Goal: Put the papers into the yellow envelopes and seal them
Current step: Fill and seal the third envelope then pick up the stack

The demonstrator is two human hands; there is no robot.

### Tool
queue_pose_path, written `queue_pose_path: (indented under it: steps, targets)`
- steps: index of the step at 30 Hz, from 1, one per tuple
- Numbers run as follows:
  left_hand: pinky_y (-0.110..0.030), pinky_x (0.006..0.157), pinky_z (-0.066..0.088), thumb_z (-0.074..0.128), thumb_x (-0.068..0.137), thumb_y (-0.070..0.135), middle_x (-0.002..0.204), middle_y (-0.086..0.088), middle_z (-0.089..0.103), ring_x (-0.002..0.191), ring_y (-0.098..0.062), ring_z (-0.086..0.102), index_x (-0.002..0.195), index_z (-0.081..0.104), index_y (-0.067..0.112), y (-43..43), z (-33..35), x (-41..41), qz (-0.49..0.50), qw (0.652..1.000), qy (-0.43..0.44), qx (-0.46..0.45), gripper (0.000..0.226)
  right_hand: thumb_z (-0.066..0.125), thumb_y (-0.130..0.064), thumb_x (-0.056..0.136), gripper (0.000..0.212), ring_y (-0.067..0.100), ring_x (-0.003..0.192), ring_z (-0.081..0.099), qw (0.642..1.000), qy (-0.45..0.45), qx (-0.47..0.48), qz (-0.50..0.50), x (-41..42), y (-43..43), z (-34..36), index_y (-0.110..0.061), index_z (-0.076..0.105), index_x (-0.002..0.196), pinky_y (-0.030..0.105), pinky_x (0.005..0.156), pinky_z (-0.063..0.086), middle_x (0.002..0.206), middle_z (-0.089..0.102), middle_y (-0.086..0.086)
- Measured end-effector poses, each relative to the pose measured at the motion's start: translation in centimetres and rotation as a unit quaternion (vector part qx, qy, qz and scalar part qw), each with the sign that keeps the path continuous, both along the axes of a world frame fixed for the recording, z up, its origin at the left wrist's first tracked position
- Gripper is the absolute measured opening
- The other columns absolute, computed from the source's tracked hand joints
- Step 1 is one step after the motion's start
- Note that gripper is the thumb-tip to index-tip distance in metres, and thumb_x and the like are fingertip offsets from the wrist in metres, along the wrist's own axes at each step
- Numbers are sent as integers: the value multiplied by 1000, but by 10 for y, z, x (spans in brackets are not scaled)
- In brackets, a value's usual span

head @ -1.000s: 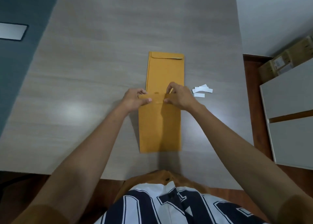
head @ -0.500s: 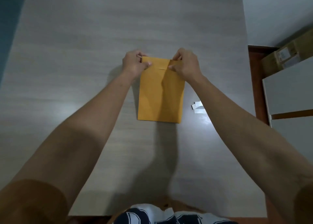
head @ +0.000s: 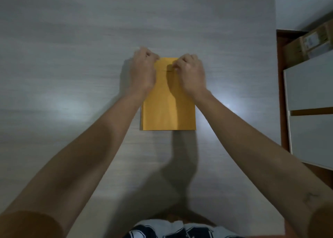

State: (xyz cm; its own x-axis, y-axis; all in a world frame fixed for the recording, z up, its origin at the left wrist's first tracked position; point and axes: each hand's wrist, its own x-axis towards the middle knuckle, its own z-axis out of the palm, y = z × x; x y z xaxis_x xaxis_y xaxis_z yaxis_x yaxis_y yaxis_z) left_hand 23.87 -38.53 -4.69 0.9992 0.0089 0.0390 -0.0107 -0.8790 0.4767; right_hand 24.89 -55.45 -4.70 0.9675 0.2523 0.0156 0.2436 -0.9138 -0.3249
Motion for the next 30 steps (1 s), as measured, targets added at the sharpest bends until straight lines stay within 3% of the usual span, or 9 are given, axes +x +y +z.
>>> queue_pose_path:
  steps: [4,7,10,13,18,23,26,30]
  targets:
    - [-38,96,36,35,101,24,135,-7,52,128,-24,46,137,52,13,-9,-14,-31,-94,987,2,129,41,49,-7,94,24,33,103,57,999,-27,4,17,-16,5,-8,-5,69,107,40,87,46,111,63,13]
    - [-41,105,36,28,101,36,150,-8,40,141,-23,34,149,37,10,0,-21,-40,-126,977,16,170,55,49,-4,96,31,38,118,56,998,-40,1,56,-26,-5,-14,3,64,121,43,105,44,124,63,21]
    - [-41,111,31,28,100,41,156,-6,34,146,-22,28,152,31,13,3,-22,-40,-121,976,49,176,59,43,-10,100,39,36,135,44,998,-4,-11,68,-29,-8,-14,3,54,135,41,117,30,140,52,20]
    - [-42,114,28,30,100,42,159,-5,29,148,-21,24,154,28,15,0,-26,-45,-116,974,70,180,60,42,-22,103,45,30,144,31,996,48,-14,77,-27,-8,-12,-3,44,144,36,120,19,151,42,15]
    - [-44,116,25,26,102,46,160,-6,28,149,-23,23,153,30,14,-1,-25,-49,-103,973,62,197,60,48,-39,100,60,22,150,14,989,126,-10,82,-18,-18,-8,-17,30,153,36,122,14,161,23,2]
    - [-43,119,18,21,103,49,163,-7,19,151,-24,15,154,26,11,-3,-18,-52,-102,969,83,211,63,44,-41,101,62,21,151,10,991,100,-27,84,-28,-16,-14,-12,27,153,36,123,7,162,20,4]
    - [-45,121,14,30,101,47,163,-11,17,151,-26,13,153,26,6,-17,-12,-60,-89,974,84,191,66,36,-41,104,58,22,152,7,992,82,-49,80,-34,-15,-20,-11,28,152,38,124,4,163,17,6]
    - [-45,123,6,22,100,54,165,-14,0,152,-25,-2,156,8,4,-40,-20,-96,-75,976,102,178,77,29,-37,106,54,23,152,6,991,68,-62,94,-37,-15,-25,-10,28,152,41,124,6,163,14,8]
